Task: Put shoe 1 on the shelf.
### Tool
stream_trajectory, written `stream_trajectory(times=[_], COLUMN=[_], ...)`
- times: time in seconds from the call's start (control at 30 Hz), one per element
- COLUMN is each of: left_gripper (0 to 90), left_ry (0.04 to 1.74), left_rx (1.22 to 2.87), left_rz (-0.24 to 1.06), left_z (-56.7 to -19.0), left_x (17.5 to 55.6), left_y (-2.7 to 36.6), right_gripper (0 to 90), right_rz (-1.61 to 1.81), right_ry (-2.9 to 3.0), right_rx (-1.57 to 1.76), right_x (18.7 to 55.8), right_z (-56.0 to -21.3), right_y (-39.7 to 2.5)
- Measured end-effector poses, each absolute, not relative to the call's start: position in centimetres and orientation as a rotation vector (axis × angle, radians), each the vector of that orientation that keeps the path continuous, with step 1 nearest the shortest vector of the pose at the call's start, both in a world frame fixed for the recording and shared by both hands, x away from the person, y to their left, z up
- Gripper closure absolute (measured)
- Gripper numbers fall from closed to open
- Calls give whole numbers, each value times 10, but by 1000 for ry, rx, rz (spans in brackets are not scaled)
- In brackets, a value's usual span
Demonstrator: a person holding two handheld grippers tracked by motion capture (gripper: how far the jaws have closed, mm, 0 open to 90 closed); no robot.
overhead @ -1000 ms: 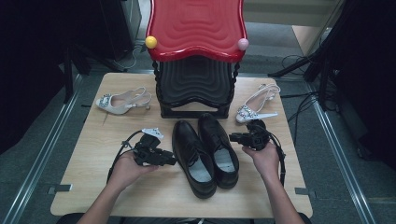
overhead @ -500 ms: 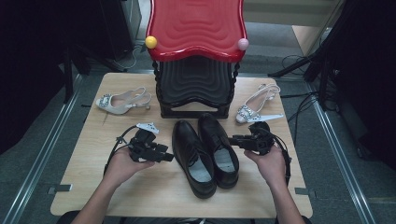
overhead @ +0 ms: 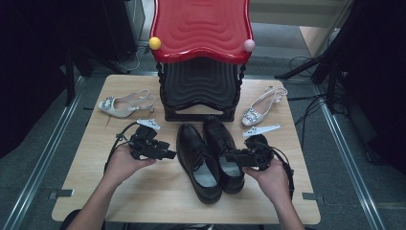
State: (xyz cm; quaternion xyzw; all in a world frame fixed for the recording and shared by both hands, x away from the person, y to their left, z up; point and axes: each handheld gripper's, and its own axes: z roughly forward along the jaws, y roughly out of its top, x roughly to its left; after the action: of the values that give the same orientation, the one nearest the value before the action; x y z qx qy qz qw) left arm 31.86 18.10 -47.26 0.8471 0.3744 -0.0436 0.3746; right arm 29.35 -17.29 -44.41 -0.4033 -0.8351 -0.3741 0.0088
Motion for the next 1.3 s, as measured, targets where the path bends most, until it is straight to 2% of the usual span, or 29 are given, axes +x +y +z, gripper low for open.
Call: stream_trajectory(times=[0.47,1.03,1.17,1.3], left_gripper=[436,433,433,430], left_ry=[949,974,974,984], left_rx=[2168,2138,2128,2128], left_rz=[-92,-75,-80,-67], left_z=[-470,-468,-468,-468], left_x=[329,331,332,332], left_y=[182,192,193,196], right_gripper=[638,609,623,683], right_rz=[-1072,-814,-764,-712], right_ry=[-2616,-2635,-2671,-2730], right_rx=[-1223,-1297,-1326,-1356], right_x=[281,301,302,302], right_z=[-454,-474,-475,-478], right_y=[-148,-117,-110,-104])
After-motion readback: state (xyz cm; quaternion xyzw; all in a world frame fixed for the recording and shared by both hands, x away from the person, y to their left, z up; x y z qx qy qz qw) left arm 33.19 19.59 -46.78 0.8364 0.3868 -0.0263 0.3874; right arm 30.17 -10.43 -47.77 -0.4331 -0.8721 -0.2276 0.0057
